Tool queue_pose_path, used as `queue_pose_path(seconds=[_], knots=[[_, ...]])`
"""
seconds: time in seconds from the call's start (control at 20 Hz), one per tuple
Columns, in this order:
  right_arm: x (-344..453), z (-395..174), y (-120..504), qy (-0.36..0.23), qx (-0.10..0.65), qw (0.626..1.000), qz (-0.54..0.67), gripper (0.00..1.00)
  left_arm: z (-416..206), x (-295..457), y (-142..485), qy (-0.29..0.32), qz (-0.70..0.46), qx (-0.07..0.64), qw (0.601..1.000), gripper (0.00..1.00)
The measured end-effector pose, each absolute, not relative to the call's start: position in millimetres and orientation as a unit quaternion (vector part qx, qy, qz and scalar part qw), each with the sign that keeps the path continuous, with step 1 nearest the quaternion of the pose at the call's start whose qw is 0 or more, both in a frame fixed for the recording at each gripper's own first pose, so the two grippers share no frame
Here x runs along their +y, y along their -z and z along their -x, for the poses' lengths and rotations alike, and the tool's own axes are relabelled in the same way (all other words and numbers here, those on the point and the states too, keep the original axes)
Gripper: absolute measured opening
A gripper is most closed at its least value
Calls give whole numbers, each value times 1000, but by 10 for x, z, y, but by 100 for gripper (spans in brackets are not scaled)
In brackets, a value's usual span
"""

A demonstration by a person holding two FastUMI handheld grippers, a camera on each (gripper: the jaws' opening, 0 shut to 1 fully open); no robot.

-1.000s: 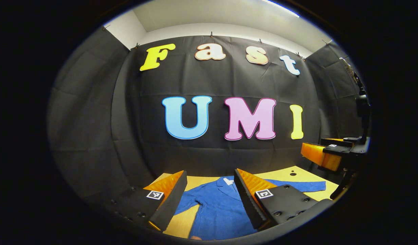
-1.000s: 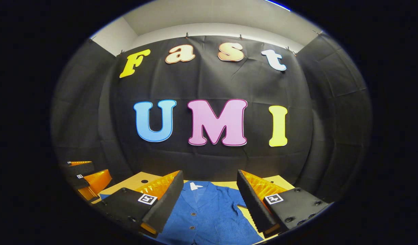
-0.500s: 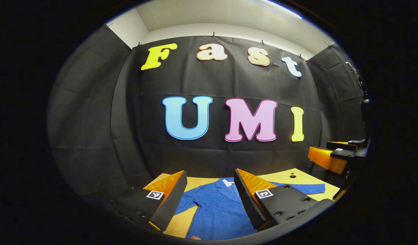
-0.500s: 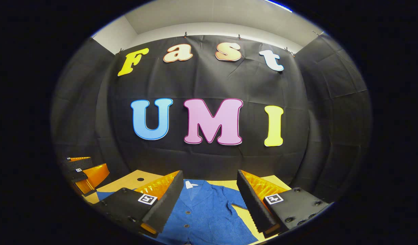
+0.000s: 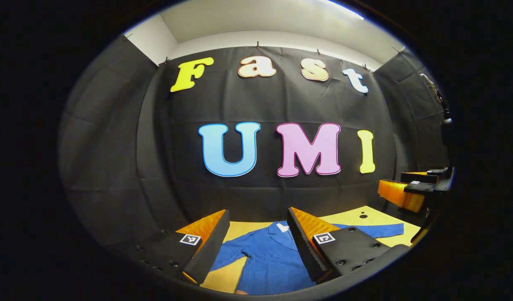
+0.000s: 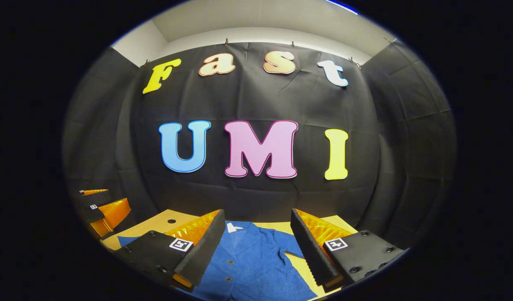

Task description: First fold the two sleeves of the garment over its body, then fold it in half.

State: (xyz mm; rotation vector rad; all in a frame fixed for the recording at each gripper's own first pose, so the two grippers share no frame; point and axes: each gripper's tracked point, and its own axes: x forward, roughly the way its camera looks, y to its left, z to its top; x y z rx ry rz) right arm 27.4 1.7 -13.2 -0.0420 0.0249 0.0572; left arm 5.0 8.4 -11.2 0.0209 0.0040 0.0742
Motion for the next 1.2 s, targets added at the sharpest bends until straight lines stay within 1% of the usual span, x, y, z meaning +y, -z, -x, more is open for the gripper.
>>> queue_pose_path(seconds=[0.2, 0.25, 0.3, 0.4, 0.45, 0.5, 0.55, 0.6, 0.65, 0.85, 0.95, 1.2], knots=[[-39, -351, 178, -25, 15, 999, 18, 99, -83, 94, 119, -39, -9, 5, 999, 80], [-87, -385, 213, -22, 18, 999, 19, 96, -81, 89, 135, -40, -8, 7, 999, 80], [-128, -419, 258, -19, 23, 999, 19, 100, -94, 92, 156, -41, -8, 11, 999, 80], [-239, -492, 388, -10, 38, 999, 10, 99, -129, 89, 203, -43, -7, 19, 999, 80], [-280, -539, 462, -5, 48, 999, 3, 96, -144, 61, 247, -44, -3, 23, 999, 80], [-349, -597, 541, 2, 56, 998, -2, 99, -152, 38, 276, -45, -1, 29, 999, 80], [-443, -661, 634, 11, 65, 998, -4, 99, -165, 18, 325, -47, 0, 36, 998, 80], [-550, -724, 718, 22, 75, 997, -6, 95, -194, -19, 359, -45, -1, 43, 998, 80], [-692, -799, 834, 37, 88, 995, -9, 98, -229, -61, 379, -43, -4, 48, 998, 80], [-1403, -968, 1233, 103, 141, 984, -31, 99, -364, -169, 344, -49, -19, 48, 997, 80], [-1826, -1031, 1431, 135, 161, 977, -37, 99, -433, -170, 349, -67, -30, 47, 996, 80], [-2792, -1095, 1878, 201, 200, 958, -27, 99, -559, -369, 506, -81, -40, 76, 993, 80]])
